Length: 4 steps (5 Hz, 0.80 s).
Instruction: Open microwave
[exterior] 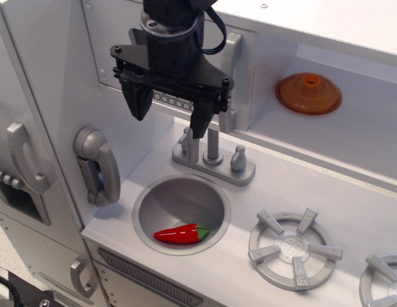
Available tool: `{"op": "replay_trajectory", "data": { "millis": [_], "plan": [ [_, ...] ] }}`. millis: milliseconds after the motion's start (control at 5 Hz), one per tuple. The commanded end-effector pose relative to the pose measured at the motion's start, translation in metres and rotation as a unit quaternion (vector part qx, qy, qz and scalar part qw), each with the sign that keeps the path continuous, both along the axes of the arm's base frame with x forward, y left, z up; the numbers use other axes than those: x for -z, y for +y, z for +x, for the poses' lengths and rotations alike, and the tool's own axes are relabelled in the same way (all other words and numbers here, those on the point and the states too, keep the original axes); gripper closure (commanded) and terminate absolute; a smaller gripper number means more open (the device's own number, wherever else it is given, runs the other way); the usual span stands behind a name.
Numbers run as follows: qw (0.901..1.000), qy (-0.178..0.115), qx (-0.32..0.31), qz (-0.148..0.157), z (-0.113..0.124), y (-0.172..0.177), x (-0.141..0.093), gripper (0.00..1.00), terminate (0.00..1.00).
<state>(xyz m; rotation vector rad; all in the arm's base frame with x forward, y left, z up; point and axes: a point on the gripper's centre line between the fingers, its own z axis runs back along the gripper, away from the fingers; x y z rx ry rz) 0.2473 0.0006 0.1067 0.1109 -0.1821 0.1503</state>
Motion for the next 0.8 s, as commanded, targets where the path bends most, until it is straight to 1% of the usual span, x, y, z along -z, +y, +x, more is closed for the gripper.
{"op": "replay_trajectory", "data": {
  "millis": [0, 200, 400, 600],
  "plan": [
    [1.0000, 0.000, 0.000, 0.000, 0.000, 0.000, 0.000, 0.00, 0.00],
    [0.9982, -0.049, 0.034, -0.006, 0.026, -0.031, 0.002, 0.00, 0.00],
    [0.9968, -0.070, 0.031, -0.023, 0.054, -0.040, -0.008, 0.00, 0.00],
    [0.9961, -0.079, 0.014, -0.036, 0.076, -0.036, -0.014, 0.00, 0.00]
  ]
}}
